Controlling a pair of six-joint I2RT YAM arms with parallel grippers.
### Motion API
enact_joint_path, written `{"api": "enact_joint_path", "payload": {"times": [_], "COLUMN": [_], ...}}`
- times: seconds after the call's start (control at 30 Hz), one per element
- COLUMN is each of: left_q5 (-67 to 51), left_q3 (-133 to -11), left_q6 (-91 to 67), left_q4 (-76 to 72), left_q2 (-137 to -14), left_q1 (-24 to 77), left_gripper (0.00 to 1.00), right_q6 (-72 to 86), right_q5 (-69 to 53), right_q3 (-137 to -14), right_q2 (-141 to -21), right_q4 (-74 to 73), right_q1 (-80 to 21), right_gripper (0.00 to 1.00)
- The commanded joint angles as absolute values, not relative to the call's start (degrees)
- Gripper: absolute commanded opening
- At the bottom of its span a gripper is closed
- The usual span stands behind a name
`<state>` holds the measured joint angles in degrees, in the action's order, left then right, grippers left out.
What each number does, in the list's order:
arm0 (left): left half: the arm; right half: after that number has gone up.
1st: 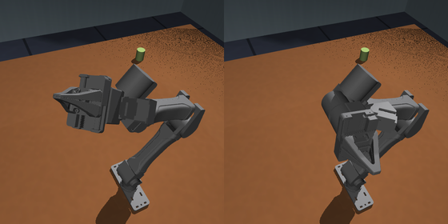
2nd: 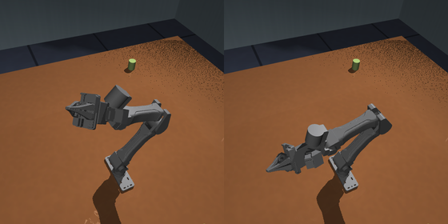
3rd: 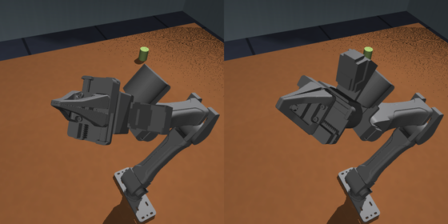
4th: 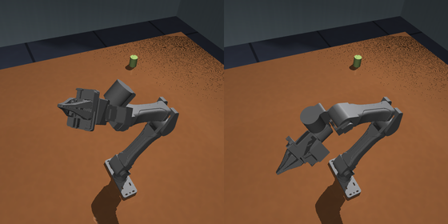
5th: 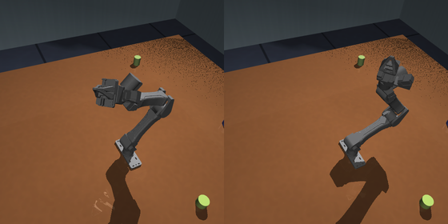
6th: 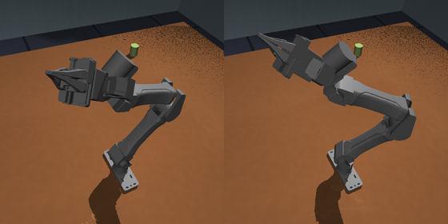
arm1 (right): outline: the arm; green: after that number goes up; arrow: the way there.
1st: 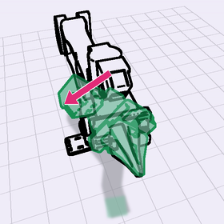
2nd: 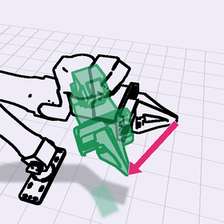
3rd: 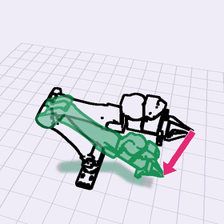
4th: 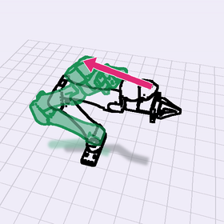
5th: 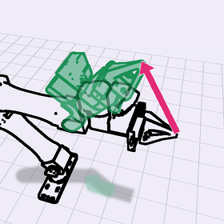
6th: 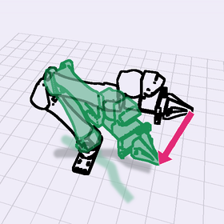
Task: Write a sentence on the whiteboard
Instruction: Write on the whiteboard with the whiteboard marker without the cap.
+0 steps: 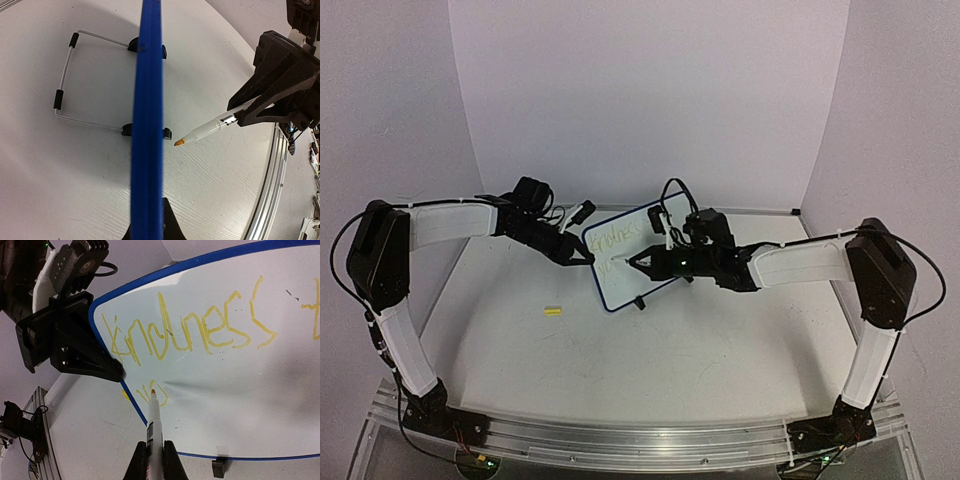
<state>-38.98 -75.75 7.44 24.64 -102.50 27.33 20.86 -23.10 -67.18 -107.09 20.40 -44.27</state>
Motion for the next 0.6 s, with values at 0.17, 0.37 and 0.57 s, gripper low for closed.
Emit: {"api": "enact_joint_path", "payload": {"times": [0.17, 0.37, 0.57], "left_q5": [-38.8, -38.9, -38.9], "left_q3": [-78.6, -78.6, -78.6], "left_q6": [8.1, 8.2, 8.2], "left_q4": [25.5, 25.5, 25.5], "left_q2": [-102.8, -102.9, -103.0], "left_q1": [27.4, 27.4, 27.4], "left_gripper": [0.00, 0.00, 0.00], "right_q6": [20.2, 20.2, 20.4], "right_q5": [-22.0, -21.6, -20.9], "right_q3": [-70.4, -71.0, -71.1], "right_q2": [-109.0, -109.7, -110.4], "right_q4": [20.6, 20.5, 20.1], "right_q1": [-43.9, -43.8, -43.5], "right_gripper": [0.00, 0.00, 0.00]}}
